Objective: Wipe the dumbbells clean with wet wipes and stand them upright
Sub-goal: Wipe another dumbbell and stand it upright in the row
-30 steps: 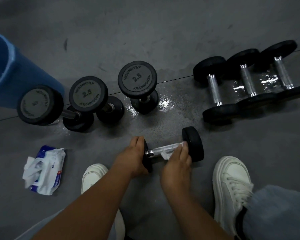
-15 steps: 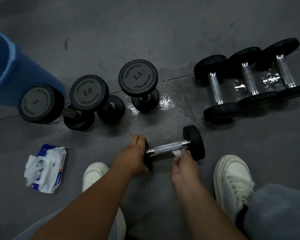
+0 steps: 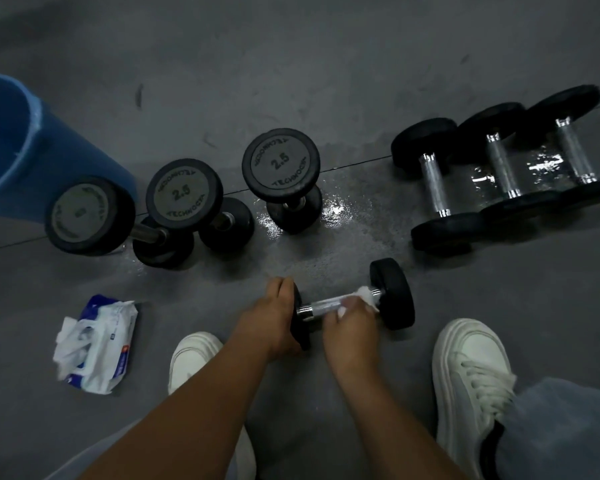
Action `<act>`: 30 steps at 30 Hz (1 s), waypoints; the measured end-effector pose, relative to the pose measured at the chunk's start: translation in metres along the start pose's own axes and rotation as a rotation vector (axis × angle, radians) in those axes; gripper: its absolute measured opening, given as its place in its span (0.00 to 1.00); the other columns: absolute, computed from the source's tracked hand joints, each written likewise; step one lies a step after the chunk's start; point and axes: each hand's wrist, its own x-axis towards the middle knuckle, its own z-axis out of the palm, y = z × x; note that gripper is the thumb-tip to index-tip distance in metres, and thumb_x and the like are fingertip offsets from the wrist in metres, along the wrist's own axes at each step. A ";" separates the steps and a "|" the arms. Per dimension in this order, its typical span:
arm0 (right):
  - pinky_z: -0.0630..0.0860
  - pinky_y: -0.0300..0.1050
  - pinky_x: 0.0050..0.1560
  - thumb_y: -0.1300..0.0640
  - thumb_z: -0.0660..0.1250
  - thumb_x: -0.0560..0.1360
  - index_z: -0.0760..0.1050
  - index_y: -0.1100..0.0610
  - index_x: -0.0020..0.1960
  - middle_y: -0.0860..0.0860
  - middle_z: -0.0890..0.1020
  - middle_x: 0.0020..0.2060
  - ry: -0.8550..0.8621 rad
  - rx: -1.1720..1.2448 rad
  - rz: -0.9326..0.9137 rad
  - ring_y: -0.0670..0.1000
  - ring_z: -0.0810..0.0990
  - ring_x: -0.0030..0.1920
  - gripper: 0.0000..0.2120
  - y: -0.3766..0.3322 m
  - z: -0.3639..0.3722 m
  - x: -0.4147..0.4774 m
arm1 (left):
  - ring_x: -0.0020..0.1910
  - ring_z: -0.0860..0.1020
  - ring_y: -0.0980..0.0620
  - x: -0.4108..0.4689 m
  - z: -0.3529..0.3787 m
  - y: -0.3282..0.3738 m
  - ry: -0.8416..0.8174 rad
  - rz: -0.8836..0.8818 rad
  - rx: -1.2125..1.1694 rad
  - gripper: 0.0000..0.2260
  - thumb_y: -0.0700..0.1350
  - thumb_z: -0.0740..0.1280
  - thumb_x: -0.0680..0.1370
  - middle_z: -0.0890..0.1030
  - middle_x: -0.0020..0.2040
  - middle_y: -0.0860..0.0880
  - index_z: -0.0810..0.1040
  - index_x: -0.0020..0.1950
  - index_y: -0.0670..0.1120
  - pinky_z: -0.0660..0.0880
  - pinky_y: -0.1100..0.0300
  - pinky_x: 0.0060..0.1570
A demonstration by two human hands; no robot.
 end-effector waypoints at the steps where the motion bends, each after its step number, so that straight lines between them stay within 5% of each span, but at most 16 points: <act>1: 0.72 0.43 0.56 0.61 0.62 0.76 0.76 0.61 0.54 0.58 0.77 0.61 -0.003 0.026 -0.021 0.58 0.77 0.59 0.09 -0.003 -0.004 0.012 | 0.55 0.78 0.43 0.000 0.001 0.000 0.001 -0.001 0.006 0.43 0.51 0.80 0.60 0.63 0.67 0.50 0.61 0.68 0.48 0.76 0.51 0.45; 3: 0.73 0.44 0.49 0.60 0.61 0.77 0.73 0.58 0.58 0.57 0.81 0.51 -0.027 0.022 0.024 0.59 0.80 0.52 0.10 -0.005 -0.015 0.032 | 0.56 0.78 0.43 0.000 0.000 0.000 0.005 -0.001 0.014 0.44 0.51 0.80 0.61 0.62 0.69 0.50 0.60 0.70 0.48 0.77 0.51 0.47; 7: 0.75 0.46 0.47 0.59 0.60 0.77 0.65 0.51 0.59 0.55 0.80 0.50 -0.195 -0.021 0.168 0.58 0.80 0.49 0.12 0.009 -0.023 0.031 | 0.58 0.77 0.43 0.000 -0.001 0.001 -0.022 -0.008 0.018 0.48 0.51 0.80 0.61 0.59 0.72 0.50 0.56 0.74 0.48 0.77 0.51 0.50; 13: 0.67 0.38 0.45 0.62 0.59 0.78 0.68 0.58 0.63 0.57 0.79 0.49 0.025 0.112 0.070 0.56 0.79 0.50 0.14 0.006 -0.013 0.029 | 0.60 0.76 0.42 -0.001 0.000 0.001 -0.029 -0.015 0.007 0.50 0.50 0.80 0.63 0.57 0.74 0.50 0.53 0.76 0.47 0.76 0.48 0.55; 17: 0.74 0.44 0.52 0.61 0.62 0.77 0.77 0.57 0.52 0.56 0.83 0.47 0.038 0.229 0.005 0.57 0.81 0.51 0.07 0.017 -0.007 0.022 | 0.63 0.74 0.42 0.000 0.000 0.001 -0.032 -0.018 0.013 0.54 0.51 0.80 0.62 0.54 0.76 0.50 0.49 0.79 0.47 0.75 0.50 0.56; 21: 0.62 0.37 0.66 0.66 0.62 0.76 0.70 0.63 0.68 0.59 0.74 0.66 0.069 0.233 0.018 0.56 0.72 0.66 0.20 0.021 -0.003 0.018 | 0.63 0.74 0.42 -0.001 0.000 0.002 -0.029 -0.019 0.031 0.53 0.51 0.80 0.63 0.55 0.75 0.50 0.50 0.78 0.47 0.73 0.52 0.53; 24: 0.63 0.43 0.71 0.66 0.60 0.77 0.62 0.60 0.75 0.59 0.66 0.72 -0.001 0.313 0.089 0.55 0.68 0.70 0.26 0.023 0.004 0.001 | 0.60 0.76 0.43 -0.001 0.001 0.003 -0.017 -0.017 0.013 0.49 0.51 0.80 0.62 0.58 0.73 0.50 0.55 0.75 0.47 0.74 0.53 0.50; 30: 0.73 0.49 0.51 0.60 0.58 0.78 0.50 0.43 0.76 0.59 0.79 0.55 -0.109 0.161 0.092 0.58 0.80 0.49 0.31 0.038 0.001 -0.004 | 0.57 0.78 0.42 -0.001 0.001 0.002 -0.006 -0.018 0.026 0.46 0.51 0.80 0.61 0.60 0.71 0.51 0.58 0.72 0.48 0.73 0.54 0.45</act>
